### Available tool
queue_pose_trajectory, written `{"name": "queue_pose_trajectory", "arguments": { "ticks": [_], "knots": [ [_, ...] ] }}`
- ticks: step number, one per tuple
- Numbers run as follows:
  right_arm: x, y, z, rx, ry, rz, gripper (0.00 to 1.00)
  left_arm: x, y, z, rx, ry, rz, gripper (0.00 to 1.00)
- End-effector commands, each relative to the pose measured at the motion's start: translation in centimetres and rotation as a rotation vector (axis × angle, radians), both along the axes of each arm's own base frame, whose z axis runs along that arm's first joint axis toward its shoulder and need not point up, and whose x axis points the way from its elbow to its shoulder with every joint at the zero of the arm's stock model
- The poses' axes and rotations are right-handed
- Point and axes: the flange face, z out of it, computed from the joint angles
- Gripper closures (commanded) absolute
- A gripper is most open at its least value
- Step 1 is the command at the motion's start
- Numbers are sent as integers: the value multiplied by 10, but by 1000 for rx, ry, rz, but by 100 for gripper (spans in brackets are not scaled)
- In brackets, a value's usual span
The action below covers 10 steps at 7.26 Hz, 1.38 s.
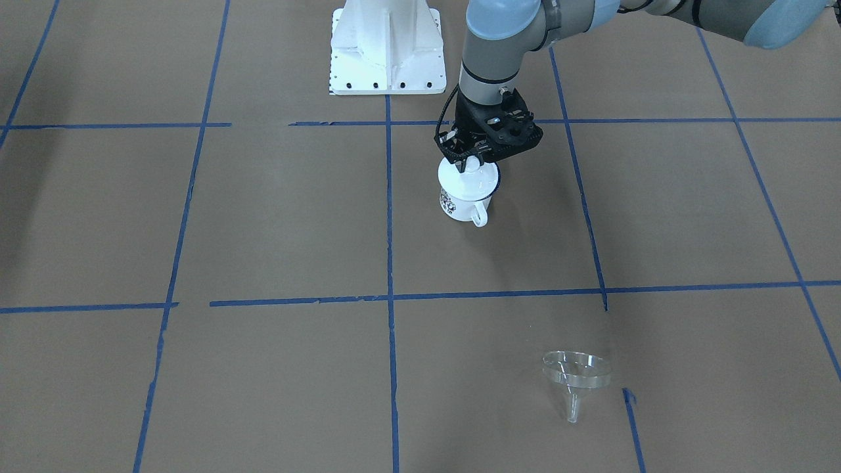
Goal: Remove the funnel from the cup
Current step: 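Lift the lid with the left gripper and carry it over the mug, then lower the lid onto the mug's opening and open the left gripper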
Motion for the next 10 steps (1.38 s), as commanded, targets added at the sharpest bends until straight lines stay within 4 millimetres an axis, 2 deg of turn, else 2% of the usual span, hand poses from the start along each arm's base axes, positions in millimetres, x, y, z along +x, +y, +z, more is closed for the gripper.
{"name": "queue_pose_trajectory", "arguments": {
  "ticks": [1,10],
  "knots": [
    [0,0,0,0,0,0,0,-5,4,9,-3,-4,1,100],
    [0,0,0,0,0,0,0,1,7,15,-2,-3,15,100]
  ]
}}
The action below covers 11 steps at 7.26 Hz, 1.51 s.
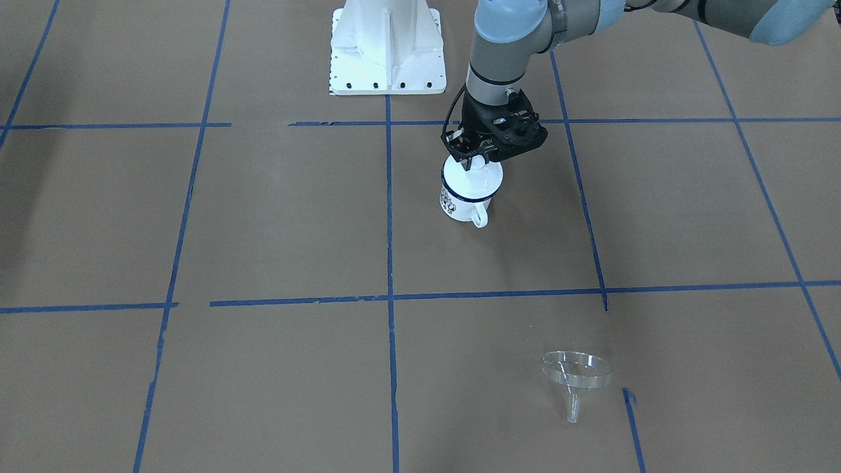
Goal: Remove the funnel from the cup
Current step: 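Lower the lid onto the mug's opening and open the left gripper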
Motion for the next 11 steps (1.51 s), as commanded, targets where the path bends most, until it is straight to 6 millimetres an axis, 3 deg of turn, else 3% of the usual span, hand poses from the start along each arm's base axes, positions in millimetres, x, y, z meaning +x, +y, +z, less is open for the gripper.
{"name": "queue_pose_trajectory", "arguments": {
  "ticks": [1,7,8,9,11],
  "knots": [
    [0,0,0,0,0,0,0,1,0,0,1,0,2,100],
    [0,0,0,0,0,0,0,7,6,4,0,-6,16,97],
    [0,0,0,0,0,0,0,7,6,4,1,-4,16,85],
    [0,0,0,0,0,0,0,7,6,4,0,-6,16,66],
    [0,0,0,0,0,0,0,5,6,4,-2,-5,5,0]
  ]
}}
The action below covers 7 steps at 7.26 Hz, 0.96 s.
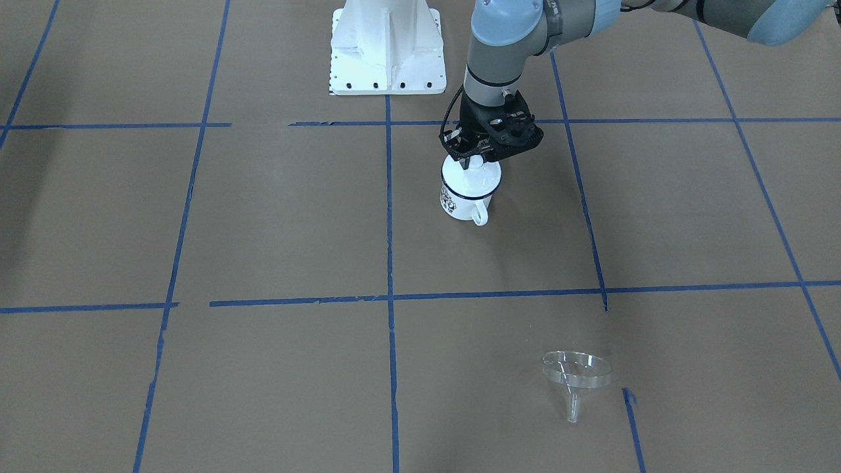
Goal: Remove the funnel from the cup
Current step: 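Lower the lid onto the mug's opening and open the left gripper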
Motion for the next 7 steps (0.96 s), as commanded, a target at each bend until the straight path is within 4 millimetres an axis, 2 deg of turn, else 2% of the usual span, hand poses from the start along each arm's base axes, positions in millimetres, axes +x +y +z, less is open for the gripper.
{"name": "queue_pose_trajectory", "arguments": {
  "ticks": [1,2,3,4,5,6,7],
  "knots": [
    [0,0,1,-2,0,0,0,-5,1,-5,6,9,-10,0],
    [0,0,0,0,0,0,0,-19,5,-13,33,33,-9,0],
    [0,0,0,0,0,0,0,-53,18,-10,90,59,15,0],
    [0,0,0,0,0,0,0,-105,9,-4,186,66,32,0],
    [0,0,1,-2,0,0,0,-156,-10,18,283,27,51,0],
    [0,0,0,0,0,0,0,-209,-37,45,345,-6,101,0],
    [0,0,0,0,0,0,0,-284,-64,79,398,-20,161,0]
  ]
}}
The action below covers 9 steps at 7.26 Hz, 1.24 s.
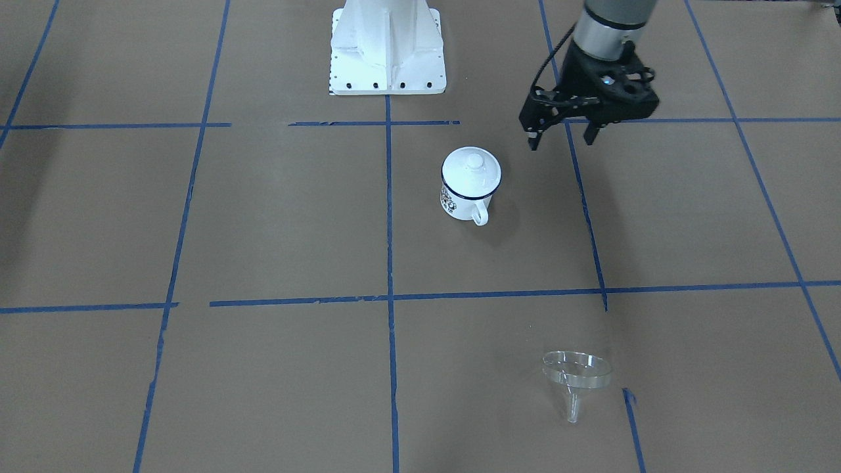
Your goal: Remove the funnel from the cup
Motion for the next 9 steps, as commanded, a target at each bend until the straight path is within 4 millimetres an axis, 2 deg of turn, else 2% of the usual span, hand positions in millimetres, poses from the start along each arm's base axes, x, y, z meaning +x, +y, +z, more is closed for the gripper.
{"name": "queue_pose_trajectory", "arguments": {
  "ticks": [1,2,3,4,5,6,9],
  "knots": [
    [0,0,0,0,0,0,0,-157,-43,89,119,-68,115,0],
    [0,0,1,-1,0,0,0,-233,-60,156,156,-111,183,0],
    [0,0,1,-1,0,0,0,-299,-70,226,133,-121,208,0],
    [0,0,0,0,0,0,0,-333,-67,290,37,-124,193,0],
    [0,0,1,-1,0,0,0,-334,-54,337,-62,-113,193,0],
    [0,0,0,0,0,0,0,-337,-46,357,-106,-107,189,0],
    [0,0,1,-1,0,0,0,-334,-16,384,-140,-57,194,0]
  ]
}}
